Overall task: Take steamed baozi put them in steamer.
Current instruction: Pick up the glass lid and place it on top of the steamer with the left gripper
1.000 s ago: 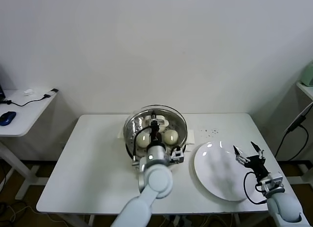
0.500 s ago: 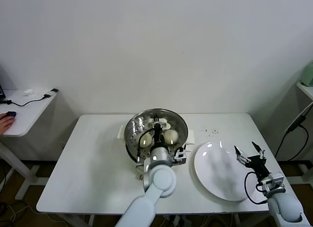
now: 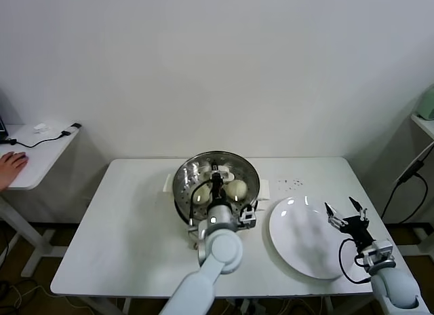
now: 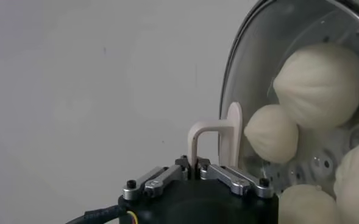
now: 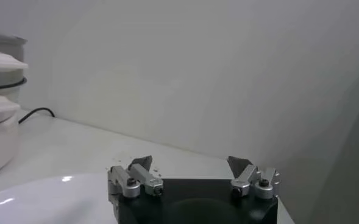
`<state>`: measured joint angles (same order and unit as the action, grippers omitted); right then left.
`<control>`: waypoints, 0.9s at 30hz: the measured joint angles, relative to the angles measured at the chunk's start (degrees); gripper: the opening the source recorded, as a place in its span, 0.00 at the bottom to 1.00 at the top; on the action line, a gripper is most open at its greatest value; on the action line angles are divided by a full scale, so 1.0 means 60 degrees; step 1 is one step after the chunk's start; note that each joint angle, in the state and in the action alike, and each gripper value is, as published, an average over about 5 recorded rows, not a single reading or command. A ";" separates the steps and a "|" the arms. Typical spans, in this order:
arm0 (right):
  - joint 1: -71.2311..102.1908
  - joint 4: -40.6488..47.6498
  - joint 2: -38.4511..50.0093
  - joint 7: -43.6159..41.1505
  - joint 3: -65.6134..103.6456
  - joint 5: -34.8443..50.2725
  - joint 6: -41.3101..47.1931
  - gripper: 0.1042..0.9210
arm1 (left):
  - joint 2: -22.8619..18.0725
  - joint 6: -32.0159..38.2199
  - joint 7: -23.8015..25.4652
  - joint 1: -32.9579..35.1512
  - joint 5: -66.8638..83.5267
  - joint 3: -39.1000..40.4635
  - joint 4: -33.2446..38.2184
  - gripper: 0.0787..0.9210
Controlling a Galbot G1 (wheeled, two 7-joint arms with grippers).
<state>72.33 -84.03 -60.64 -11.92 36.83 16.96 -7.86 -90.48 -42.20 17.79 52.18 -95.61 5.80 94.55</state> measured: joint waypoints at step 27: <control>-0.0022 0.0001 -0.0024 -0.0027 0.0051 -0.0052 0.0044 0.88 | 0.0966 0.0004 0.0473 0.0371 0.0289 0.0389 0.1201 0.60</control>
<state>72.20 -84.02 -60.78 -12.08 37.13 16.65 -7.59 -84.69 -42.17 20.63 54.41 -93.87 8.13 101.76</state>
